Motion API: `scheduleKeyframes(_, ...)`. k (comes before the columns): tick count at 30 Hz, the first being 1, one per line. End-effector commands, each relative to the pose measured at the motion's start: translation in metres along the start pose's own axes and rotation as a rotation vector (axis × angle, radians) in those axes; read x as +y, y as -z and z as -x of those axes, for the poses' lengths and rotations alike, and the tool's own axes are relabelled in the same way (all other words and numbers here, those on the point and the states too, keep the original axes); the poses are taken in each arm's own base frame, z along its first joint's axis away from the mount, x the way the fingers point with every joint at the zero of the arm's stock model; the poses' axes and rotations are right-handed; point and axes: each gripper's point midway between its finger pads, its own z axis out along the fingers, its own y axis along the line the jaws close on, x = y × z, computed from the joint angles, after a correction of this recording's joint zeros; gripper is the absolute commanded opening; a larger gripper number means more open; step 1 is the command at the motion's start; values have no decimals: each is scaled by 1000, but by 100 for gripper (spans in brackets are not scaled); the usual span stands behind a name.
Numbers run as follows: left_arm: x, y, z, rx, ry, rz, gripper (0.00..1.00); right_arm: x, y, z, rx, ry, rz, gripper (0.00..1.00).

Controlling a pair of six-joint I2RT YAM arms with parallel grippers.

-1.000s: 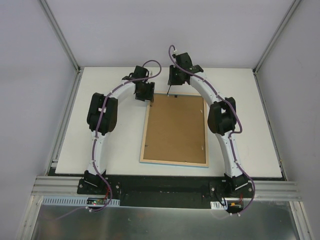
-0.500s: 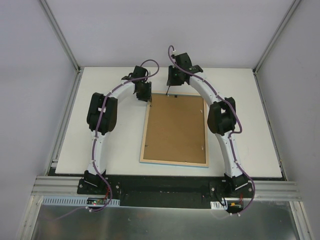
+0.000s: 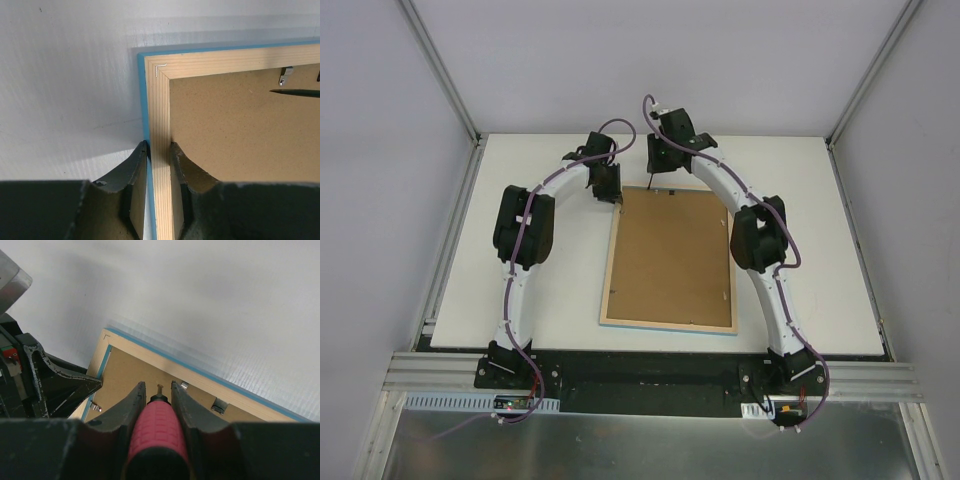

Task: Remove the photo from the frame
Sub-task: Release the photo frame item from the photo frame.

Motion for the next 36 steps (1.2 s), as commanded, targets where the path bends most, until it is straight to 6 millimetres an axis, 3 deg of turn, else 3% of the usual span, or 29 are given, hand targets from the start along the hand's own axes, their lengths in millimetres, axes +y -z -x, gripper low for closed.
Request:
scheduleKeyframes(1, 22, -10, -48, 153, 49, 67, 0, 6, 1, 19, -68, 65, -14, 1)
scheduleKeyframes(18, 22, -9, -52, 163, 66, 62, 0, -3, -4, 15, -78, 142, -116, 1)
scheduleKeyframes(32, 21, -8, -52, 167, 75, 50, 0, 7, -7, 8, -65, 148, -88, 1)
scheduleKeyframes(36, 22, -7, -52, 166, 76, 52, 0, 0, -7, 9, -68, 158, -131, 1)
